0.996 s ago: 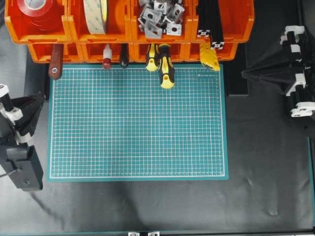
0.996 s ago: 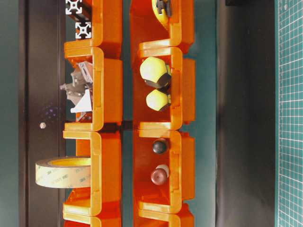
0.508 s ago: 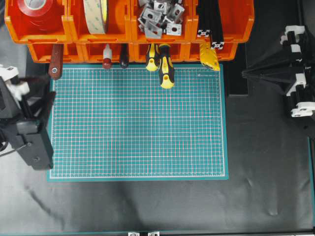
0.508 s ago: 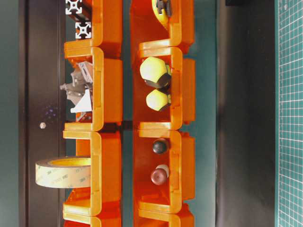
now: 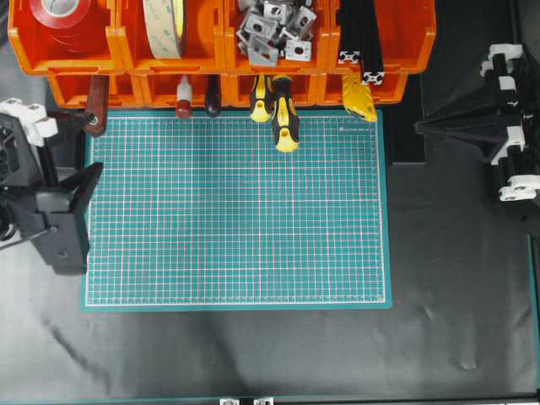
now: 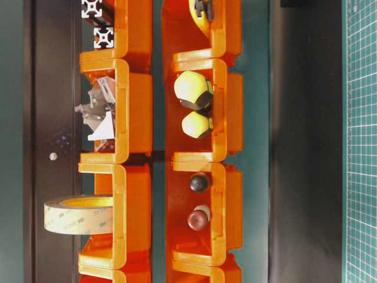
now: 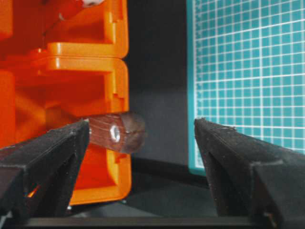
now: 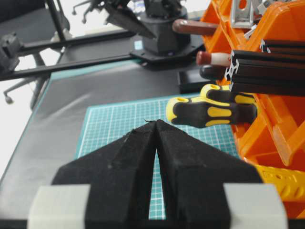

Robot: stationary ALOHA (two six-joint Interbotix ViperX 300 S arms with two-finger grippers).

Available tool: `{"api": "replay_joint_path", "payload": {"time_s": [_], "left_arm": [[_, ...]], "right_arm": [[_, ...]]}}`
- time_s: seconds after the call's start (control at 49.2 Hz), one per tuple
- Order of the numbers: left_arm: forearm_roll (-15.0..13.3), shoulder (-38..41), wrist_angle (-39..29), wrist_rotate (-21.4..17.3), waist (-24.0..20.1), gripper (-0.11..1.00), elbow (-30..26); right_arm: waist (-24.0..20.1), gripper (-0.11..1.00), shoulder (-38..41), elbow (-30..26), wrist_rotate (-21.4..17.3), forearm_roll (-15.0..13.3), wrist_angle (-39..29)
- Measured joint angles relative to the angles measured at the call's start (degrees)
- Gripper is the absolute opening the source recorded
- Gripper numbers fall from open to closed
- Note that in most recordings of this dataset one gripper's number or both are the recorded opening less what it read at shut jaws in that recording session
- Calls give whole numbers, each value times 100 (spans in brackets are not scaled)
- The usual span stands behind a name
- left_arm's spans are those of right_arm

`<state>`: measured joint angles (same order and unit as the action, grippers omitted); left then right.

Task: Pick scraper from container rack with left arm.
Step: 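Position the open left gripper around the brown scraper handle, then close the left gripper on the brown scraper handle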

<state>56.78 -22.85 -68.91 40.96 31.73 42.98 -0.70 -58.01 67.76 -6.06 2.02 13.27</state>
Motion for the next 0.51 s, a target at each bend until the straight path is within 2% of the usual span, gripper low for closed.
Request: {"api": "replay_joint_path", "payload": {"time_s": [0.244,0.366,0.508], "left_arm": [[0,9,299,-369,-545,86,62],[0,9,378,-404,-747,86,141],[0,9,457,-404,-782,82,193]], "right_arm": [[0,-1,0,0,9,0,0],[0,-1,0,0,9,0,0],[0,-1,0,0,9,9,0]]}}
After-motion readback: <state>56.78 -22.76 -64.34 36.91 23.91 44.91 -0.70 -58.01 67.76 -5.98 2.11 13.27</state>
